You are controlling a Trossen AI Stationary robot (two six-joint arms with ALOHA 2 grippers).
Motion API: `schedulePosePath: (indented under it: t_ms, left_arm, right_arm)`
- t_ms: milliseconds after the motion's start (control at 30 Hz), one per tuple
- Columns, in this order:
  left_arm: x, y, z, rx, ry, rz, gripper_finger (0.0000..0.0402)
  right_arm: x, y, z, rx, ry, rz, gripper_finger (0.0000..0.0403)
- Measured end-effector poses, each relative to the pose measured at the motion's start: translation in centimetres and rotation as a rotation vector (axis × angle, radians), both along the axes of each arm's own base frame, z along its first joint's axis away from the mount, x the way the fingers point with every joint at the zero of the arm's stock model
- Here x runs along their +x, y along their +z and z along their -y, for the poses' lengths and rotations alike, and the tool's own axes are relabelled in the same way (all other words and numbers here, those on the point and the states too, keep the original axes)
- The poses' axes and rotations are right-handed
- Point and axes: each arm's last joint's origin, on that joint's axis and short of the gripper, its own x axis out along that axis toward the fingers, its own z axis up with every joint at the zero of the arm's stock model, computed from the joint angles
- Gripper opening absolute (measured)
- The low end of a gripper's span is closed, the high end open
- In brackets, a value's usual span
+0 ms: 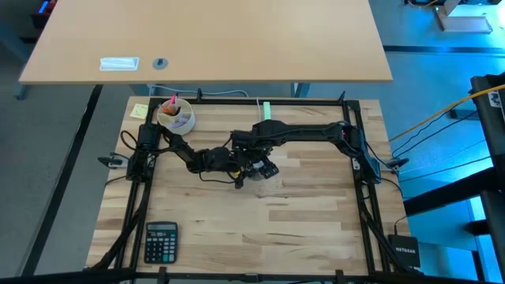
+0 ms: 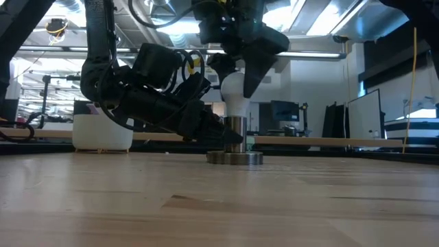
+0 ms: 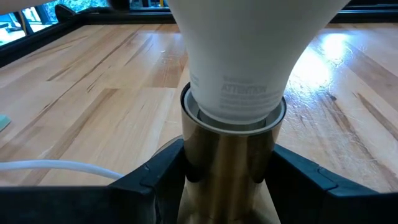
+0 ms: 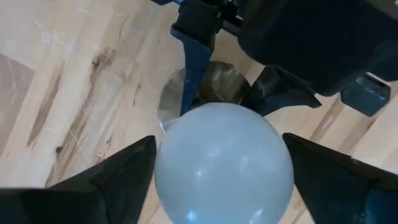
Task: Screw lightbulb
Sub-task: Insert the lightbulb into the lamp
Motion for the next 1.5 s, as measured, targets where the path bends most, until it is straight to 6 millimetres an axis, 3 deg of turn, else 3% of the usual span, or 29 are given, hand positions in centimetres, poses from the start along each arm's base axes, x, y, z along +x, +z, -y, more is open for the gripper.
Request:
schedulePosePath:
  t_ms: [133,233,500,800,1300,1500]
  left_arm:
    - [0.0,0.0,0.0,0.0,0.0,0.0,0.0188]
    - [-0.01,-0.01,0.0,-0.003,0.001,0.0,0.0188]
    - [-0.01,-0.01,-0.03,-0.002,0.001,0.0,0.0188]
    - [-0.01,-0.01,-0.03,-0.002,0.001,0.0,0.0188]
    - [-0.01,-0.01,-0.05,-0.005,0.002,0.0,0.0188]
    - [-0.01,0.03,-0.06,-0.005,0.003,0.004,0.0188]
  right_arm:
    - [0.01,0.0,0.0,0.001,-0.006,0.001,0.0284]
    - [0.01,0.0,0.02,0.006,-0.032,0.0,0.0267]
    - [0.0,0.0,0.01,0.042,-0.177,-0.006,0.0312]
    - [0.04,0.01,-0.03,0.123,-0.48,-0.016,0.027]
    - [0.07,0.02,0.06,0.27,-1.226,-0.048,0.0286]
    - [0.36,0.1,0.06,0.314,-1.293,-0.032,0.0306]
